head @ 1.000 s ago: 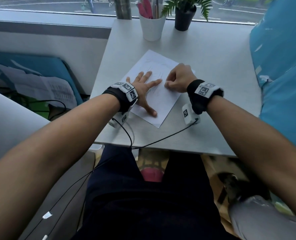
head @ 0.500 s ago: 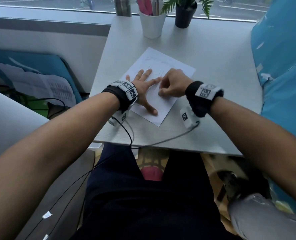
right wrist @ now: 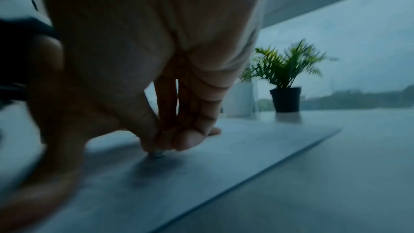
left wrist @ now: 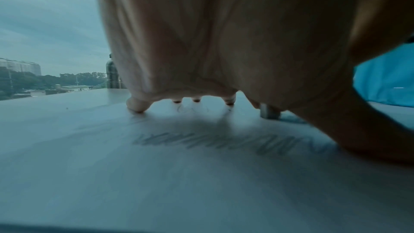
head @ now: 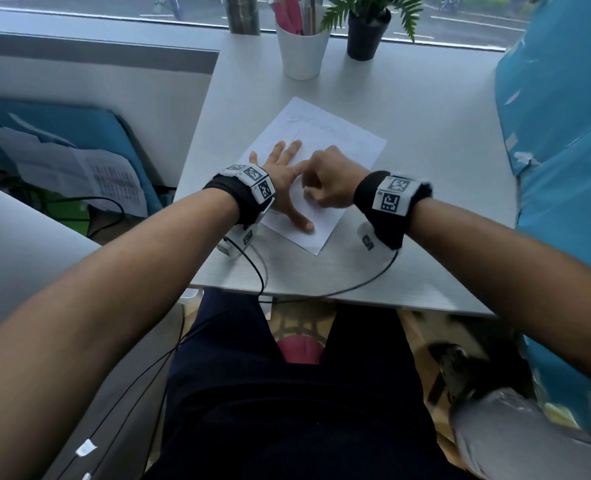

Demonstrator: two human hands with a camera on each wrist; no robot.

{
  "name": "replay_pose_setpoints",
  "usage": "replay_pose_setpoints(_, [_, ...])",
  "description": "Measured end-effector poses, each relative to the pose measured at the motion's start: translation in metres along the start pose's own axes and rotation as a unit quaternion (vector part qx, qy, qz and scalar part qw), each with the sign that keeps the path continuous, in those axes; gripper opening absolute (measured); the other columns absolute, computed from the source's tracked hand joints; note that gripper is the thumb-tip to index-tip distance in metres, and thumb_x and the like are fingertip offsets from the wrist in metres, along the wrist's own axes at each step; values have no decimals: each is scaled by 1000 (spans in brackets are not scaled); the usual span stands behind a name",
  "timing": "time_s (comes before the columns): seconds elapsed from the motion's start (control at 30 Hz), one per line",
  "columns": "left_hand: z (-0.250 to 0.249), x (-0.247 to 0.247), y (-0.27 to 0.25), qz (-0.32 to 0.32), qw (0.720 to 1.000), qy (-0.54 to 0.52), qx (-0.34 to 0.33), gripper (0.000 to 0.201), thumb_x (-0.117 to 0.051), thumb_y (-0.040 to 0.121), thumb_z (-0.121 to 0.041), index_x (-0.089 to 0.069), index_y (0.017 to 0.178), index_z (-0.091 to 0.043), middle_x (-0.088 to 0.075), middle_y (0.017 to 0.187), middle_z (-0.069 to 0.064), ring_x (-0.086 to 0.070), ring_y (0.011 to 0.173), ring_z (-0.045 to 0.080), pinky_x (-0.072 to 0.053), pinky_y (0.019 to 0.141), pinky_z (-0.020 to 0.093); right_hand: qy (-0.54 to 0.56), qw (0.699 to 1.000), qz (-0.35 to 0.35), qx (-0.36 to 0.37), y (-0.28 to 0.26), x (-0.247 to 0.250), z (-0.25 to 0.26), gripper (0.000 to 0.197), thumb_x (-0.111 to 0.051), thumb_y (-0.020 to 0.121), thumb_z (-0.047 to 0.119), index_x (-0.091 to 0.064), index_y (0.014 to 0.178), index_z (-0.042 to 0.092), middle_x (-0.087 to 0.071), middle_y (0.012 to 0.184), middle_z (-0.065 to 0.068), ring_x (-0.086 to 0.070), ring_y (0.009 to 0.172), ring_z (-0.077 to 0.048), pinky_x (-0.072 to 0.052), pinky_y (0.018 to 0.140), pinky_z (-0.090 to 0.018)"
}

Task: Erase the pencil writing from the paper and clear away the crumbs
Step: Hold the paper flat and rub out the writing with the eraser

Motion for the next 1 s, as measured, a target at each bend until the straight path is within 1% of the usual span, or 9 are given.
replay_pose_setpoints(0.1, [-1,0,-1,-2,1000,2,-5,145,-78,34,-82,4,150,-51,27,160,-4,27,147,23,11,112,66,5,999,-21,-46,8,11,-14,13,-65,77,15,-73,76,6,-67,68,-8,-59,62,-20,-46,58,-24])
replay_pose_setpoints(0.17, [-2,1,-2,-2,1000,1,-5,144,-78,34,-82,3,150,-52,27,160,-4,27,146,24,10,112,67,25,995,-63,-79,14,20,-25,12,-66,76,15,-71,71,6,-67,71,-10,-63,70,-25,-51,63,-27])
replay_pose_setpoints(0.23, [-1,1,-2,2,1000,0,-5,145,-77,32,-84,3,149,-51,28,160,-5,27,146,24,11,112,67,10,998,-34,-55,11,13,-13,13,-64,76,13,-66,64,10,-63,65,-7,-62,68,-26,-51,63,-28])
replay_pose_setpoints(0.33, [0,0,-2,5,1000,0,-6,146,-76,32,-85,3,150,-50,29,159,-5,28,146,23,11,112,66,6,999,20,-31,8,10,-7,9,-70,77,17,-74,73,11,-63,64,-1,-56,61,-15,-44,56,-23])
replay_pose_setpoints(0.47, [-1,1,-3,2,1000,-5,-9,146,-78,34,-82,5,150,-52,27,160,-5,28,146,24,12,111,67,34,992,-79,-92,17,26,-30,10,-68,76,15,-76,76,8,-68,71,-4,-62,68,-17,-46,63,-21])
replay_pose_setpoints(0.6, [0,-1,-2,1,1000,-6,-10,147,-76,31,-84,1,151,-49,27,160,-6,28,146,23,11,111,67,38,999,2,-36,11,12,-14,4,-72,73,17,-73,70,17,-62,59,3,-54,52,-6,-41,54,-18])
replay_pose_setpoints(0.73, [0,1,-2,4,1000,-8,-8,147,-77,31,-84,5,149,-52,27,160,-5,27,146,24,12,111,68,50,993,-63,-91,21,27,-30,11,-76,73,20,-78,80,12,-69,70,-5,-59,64,-13,-52,68,-24])
replay_pose_setpoints(0.87, [1,0,0,1,1000,-3,-7,149,-75,30,-86,4,150,-49,28,160,-5,28,146,23,11,111,68,34,999,17,-34,14,13,-11,7,-75,71,19,-77,76,15,-69,66,-1,-58,57,-7,-52,64,-23])
replay_pose_setpoints(1.0, [0,1,0,4,1000,-6,-8,148,-77,30,-84,7,148,-54,28,160,-6,28,146,23,12,111,67,67,989,-69,-110,23,30,-34,12,-77,73,22,-78,80,11,-67,64,1,-57,52,2,-52,68,-22])
Point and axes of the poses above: each hand's wrist, its own y-axis towards the middle knuckle, its own x-axis out of the back of the hand, z = x × y, the point moved 2 cm from there along y, towards the middle knuckle
